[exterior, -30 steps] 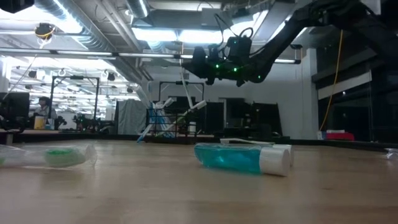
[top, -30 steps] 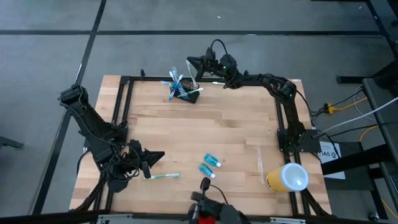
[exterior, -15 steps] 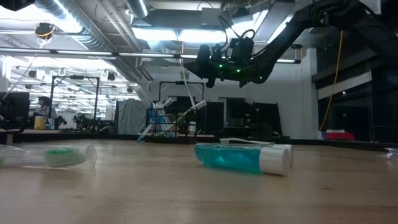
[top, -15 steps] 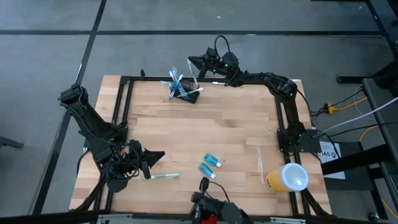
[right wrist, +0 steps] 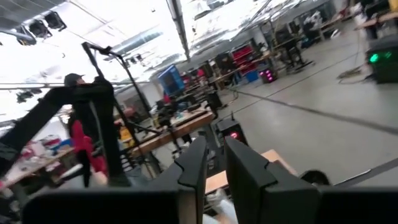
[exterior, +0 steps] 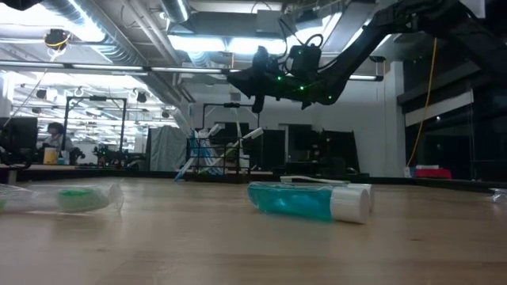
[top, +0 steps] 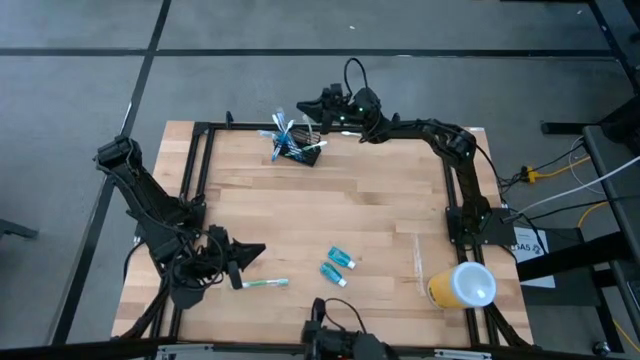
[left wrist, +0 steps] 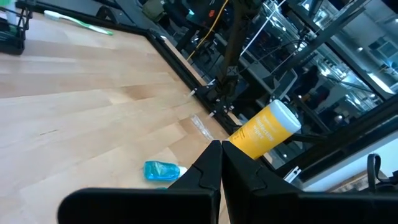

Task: Pick & Place toothbrushing station
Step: Put the green toothbrush into the wire organizer

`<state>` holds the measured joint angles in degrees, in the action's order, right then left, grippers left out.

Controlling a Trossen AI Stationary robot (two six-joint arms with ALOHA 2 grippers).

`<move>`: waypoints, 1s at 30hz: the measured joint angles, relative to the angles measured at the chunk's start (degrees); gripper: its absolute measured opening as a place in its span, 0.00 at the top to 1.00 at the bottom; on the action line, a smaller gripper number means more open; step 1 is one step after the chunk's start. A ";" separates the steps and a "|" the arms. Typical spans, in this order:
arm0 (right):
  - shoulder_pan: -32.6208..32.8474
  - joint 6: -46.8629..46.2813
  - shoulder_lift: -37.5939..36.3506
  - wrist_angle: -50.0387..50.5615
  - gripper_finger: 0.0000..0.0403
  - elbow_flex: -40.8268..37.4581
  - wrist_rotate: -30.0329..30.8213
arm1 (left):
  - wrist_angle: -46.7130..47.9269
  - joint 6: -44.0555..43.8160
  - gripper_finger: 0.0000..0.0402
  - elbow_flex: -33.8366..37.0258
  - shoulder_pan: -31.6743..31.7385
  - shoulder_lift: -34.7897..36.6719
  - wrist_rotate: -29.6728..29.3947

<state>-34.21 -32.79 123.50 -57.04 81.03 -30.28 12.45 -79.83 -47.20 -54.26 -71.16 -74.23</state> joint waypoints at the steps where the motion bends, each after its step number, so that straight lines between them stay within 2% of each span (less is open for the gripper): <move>1: 0.04 -0.77 -0.14 0.02 0.85 -0.01 -0.37 | -0.72 0.85 1.00 0.00 0.00 0.00 0.03; 4: -0.14 -3.02 -2.22 1.50 0.86 -0.11 -0.83 | -2.62 3.55 0.99 0.00 0.00 0.02 0.01; 6: -0.82 -2.28 -5.24 6.42 0.87 -0.09 -0.82 | -3.55 5.22 0.99 0.00 0.00 0.02 0.01; 8: -1.65 3.51 -9.20 17.25 0.87 -0.07 -0.12 | -3.76 6.53 0.99 0.00 -0.02 0.02 -0.02; 13: -2.74 19.96 -19.17 51.41 0.88 0.09 4.51 | -3.27 9.76 0.99 0.00 0.00 0.02 -2.19; 17: -5.12 26.20 -20.44 77.97 0.87 -0.09 5.61 | -1.44 10.51 0.99 0.00 0.00 0.11 -3.67; 19: -6.57 29.69 -20.32 86.69 0.86 -0.20 6.96 | -0.77 10.28 0.99 0.00 0.02 0.27 -3.67; 24: -8.03 38.56 -20.29 95.37 0.83 0.61 16.47 | -0.23 10.40 0.99 0.00 0.04 1.12 -3.29; 30: -8.86 45.08 -14.31 104.16 0.79 6.53 19.01 | -0.37 12.06 1.00 0.00 0.04 2.29 -3.30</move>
<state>-43.07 12.28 109.19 47.13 87.57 -11.27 12.08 -67.77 -47.20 -54.22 -68.86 -77.52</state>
